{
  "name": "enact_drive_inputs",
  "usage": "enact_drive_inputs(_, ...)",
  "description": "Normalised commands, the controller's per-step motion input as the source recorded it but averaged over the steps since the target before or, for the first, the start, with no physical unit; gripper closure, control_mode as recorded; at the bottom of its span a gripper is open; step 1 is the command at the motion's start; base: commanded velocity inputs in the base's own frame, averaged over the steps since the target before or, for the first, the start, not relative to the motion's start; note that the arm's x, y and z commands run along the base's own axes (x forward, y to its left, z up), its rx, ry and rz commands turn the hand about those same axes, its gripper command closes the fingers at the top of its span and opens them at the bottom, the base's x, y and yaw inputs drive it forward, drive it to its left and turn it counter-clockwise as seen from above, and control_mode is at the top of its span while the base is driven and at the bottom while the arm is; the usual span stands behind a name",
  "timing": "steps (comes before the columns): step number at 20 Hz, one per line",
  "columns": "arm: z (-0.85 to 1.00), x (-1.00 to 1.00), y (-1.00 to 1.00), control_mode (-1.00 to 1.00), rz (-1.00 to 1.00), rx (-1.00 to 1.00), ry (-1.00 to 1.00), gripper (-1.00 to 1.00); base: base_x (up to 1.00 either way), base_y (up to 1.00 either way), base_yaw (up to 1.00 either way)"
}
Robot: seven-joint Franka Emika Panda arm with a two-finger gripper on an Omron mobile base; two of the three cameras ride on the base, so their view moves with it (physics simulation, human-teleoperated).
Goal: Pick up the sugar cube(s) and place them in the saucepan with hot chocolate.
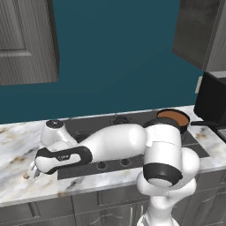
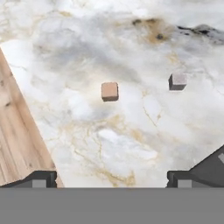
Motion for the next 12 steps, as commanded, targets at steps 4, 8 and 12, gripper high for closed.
enact_drive_inputs(4,-0.01,0.0,0.11,-1.0,0.02,0.0,0.0,-1.0,0.0,0.0,0.0)
enact_drive_inputs(8,0.0,0.0,0.25,-1.0,0.0,-0.06,0.0,-1.0,0.0,0.0,0.0)
enact_drive_inputs(12,0.0,0.0,0.45,-1.0,0.0,-0.1,0.0,-1.0,0.0,0.0,0.0)
